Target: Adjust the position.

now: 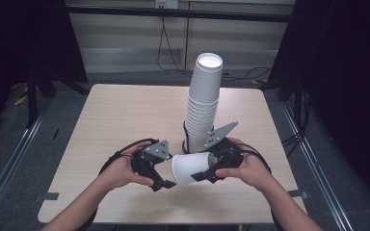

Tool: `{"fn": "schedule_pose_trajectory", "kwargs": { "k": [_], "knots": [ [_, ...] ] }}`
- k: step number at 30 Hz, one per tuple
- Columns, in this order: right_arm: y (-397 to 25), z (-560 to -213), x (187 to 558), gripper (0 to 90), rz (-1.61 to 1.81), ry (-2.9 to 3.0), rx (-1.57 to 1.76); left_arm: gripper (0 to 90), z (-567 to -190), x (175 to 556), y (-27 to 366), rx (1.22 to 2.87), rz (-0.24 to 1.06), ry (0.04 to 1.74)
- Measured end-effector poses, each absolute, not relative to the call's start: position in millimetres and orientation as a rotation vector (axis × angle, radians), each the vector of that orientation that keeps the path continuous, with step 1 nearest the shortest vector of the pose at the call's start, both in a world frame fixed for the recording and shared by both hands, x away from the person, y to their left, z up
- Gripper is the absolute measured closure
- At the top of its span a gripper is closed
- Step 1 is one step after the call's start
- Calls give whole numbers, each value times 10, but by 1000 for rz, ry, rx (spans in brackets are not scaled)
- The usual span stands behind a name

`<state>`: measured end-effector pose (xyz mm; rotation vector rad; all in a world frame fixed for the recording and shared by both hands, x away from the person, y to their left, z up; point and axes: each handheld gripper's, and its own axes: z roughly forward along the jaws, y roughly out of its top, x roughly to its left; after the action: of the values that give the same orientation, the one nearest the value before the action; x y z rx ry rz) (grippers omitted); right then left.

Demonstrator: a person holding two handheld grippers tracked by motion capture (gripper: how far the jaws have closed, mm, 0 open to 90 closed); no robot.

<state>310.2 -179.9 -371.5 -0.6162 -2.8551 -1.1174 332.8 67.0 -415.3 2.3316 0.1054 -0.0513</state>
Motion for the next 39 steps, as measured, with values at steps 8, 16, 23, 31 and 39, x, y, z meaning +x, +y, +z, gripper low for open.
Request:
{"fn": "schedule_pose_trajectory", "kwargs": {
  "k": [8, 16, 23, 31, 39],
  "knots": [
    [-1845, -3770, 3116, 218, -1175, -2817, -641, 79, -4240, 3350, 710, 2263, -75, 159],
    [-1819, -3803, 3130, 217, -1190, -2811, -636, 79, -4282, 3337, 687, 2234, -102, 163],
    [-1782, -3786, 3112, 216, -1204, -2795, -603, 71, -4306, 3342, 663, 2215, -95, 172],
    [-1758, -3768, 3109, 216, -1203, -2793, -593, 36, -4330, 3358, 655, 2198, -110, 171],
    [-1710, -3774, 3114, 216, -1195, -2792, -565, 14, -4334, 3357, 649, 2197, -122, 158]
  ]
}}
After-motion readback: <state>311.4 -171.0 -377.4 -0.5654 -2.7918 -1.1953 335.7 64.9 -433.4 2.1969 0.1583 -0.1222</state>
